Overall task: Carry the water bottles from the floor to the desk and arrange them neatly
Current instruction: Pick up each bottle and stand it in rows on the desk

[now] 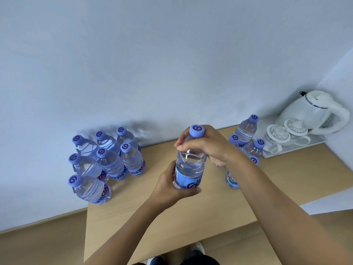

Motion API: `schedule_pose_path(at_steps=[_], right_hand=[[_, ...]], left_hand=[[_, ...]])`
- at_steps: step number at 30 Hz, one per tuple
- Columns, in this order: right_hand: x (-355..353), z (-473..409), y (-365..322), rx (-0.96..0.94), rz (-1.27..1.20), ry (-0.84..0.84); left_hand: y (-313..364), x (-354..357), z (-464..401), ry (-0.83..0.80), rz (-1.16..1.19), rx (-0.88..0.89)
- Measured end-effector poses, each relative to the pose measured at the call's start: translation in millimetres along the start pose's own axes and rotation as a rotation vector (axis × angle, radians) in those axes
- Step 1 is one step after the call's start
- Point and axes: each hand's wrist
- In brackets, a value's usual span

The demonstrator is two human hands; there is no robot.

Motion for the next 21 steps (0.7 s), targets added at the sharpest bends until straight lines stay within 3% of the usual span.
schedule_pose_path(at_steps=[7, 16, 21], right_hand=[[13.2, -10.1, -33.9, -0.051, -0.02, -0.024], [46.5, -6.5, -29.0, -0.184, -0.082, 0.294], [58.8, -7.0, -30.2, -0.226, -0.138, 0.391]], left_hand=[[27.7, -12.8, 6.4, 0.031, 0.145, 0.056], [39.6, -23.8, 11.6, 0.147, 0.205, 0.043], [41.9, -22.0, 16.9, 0.161, 0.208, 0.043]])
Point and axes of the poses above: each hand's wrist, its own z-axis away from the middle knuckle, its own x-axis out of the palm, y = z × x
